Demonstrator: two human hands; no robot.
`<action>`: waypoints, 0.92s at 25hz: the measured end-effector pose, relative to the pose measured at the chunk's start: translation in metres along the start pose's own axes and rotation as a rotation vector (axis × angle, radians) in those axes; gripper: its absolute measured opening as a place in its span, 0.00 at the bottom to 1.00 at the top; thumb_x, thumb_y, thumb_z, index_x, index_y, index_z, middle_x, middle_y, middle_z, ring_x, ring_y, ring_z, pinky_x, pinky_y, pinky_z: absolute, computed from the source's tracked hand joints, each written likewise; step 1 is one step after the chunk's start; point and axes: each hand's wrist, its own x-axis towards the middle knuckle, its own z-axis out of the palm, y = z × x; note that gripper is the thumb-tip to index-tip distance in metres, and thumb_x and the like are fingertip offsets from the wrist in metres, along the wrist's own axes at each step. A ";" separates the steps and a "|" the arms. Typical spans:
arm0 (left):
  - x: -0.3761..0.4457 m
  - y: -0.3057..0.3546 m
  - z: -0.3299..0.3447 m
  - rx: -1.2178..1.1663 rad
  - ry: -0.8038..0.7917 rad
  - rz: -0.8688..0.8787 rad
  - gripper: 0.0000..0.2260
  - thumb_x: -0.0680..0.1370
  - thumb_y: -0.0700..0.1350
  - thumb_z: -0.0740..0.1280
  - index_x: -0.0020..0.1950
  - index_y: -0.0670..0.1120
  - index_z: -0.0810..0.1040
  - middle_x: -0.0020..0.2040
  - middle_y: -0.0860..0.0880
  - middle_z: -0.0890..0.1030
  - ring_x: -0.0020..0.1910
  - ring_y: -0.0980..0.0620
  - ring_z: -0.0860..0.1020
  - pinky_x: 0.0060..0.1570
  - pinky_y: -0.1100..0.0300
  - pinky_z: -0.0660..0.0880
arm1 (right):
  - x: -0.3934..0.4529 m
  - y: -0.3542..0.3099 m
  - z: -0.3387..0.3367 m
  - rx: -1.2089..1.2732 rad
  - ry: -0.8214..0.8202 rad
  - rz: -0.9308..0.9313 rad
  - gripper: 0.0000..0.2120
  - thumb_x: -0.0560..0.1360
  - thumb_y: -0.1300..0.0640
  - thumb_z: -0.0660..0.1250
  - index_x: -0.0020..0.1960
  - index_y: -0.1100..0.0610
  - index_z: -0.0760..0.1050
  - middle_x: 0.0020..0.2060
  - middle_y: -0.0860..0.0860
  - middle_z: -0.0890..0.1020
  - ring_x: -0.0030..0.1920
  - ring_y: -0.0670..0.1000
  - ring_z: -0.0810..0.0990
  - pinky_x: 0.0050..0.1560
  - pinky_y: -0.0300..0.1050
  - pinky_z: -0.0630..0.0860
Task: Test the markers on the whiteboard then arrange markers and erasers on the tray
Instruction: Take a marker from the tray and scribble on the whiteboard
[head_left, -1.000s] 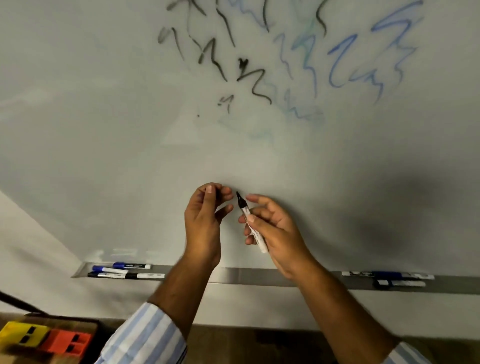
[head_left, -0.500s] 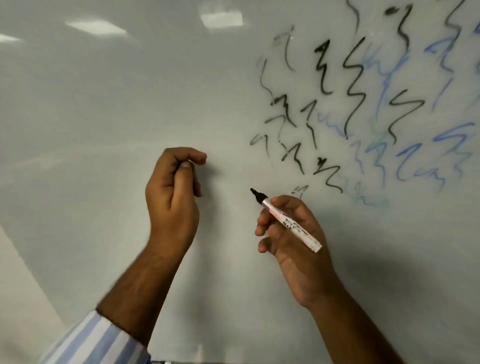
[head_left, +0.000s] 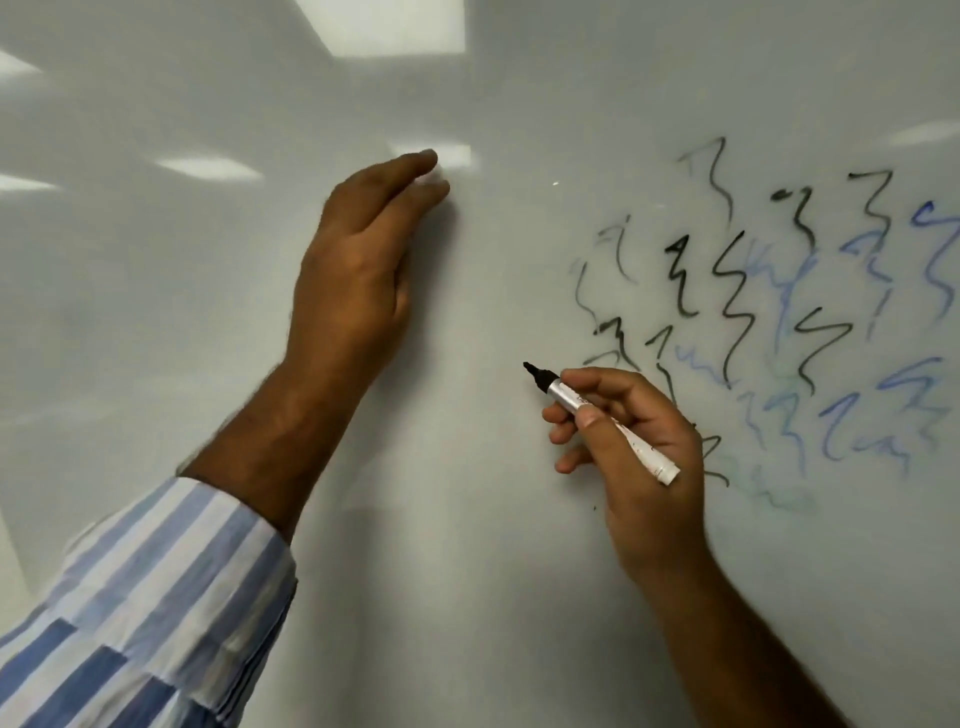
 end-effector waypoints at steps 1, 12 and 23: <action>0.004 -0.006 0.000 0.020 0.001 0.008 0.21 0.84 0.32 0.57 0.76 0.41 0.76 0.76 0.44 0.75 0.76 0.43 0.71 0.76 0.50 0.69 | 0.005 -0.004 0.003 -0.056 -0.001 -0.042 0.12 0.79 0.61 0.65 0.59 0.57 0.83 0.48 0.54 0.88 0.46 0.52 0.86 0.41 0.45 0.83; 0.011 -0.023 0.005 0.252 -0.020 -0.042 0.30 0.81 0.36 0.59 0.84 0.47 0.63 0.85 0.49 0.62 0.85 0.47 0.57 0.84 0.43 0.51 | 0.068 -0.023 0.023 -0.763 0.023 -0.675 0.12 0.78 0.63 0.72 0.60 0.63 0.85 0.46 0.52 0.86 0.41 0.47 0.82 0.45 0.36 0.77; 0.001 -0.019 0.010 0.404 -0.053 -0.104 0.30 0.85 0.54 0.57 0.87 0.50 0.55 0.87 0.49 0.55 0.86 0.48 0.51 0.84 0.43 0.47 | 0.024 -0.019 -0.008 -0.808 -0.189 -0.512 0.07 0.74 0.57 0.69 0.46 0.56 0.85 0.34 0.46 0.82 0.32 0.47 0.79 0.31 0.42 0.76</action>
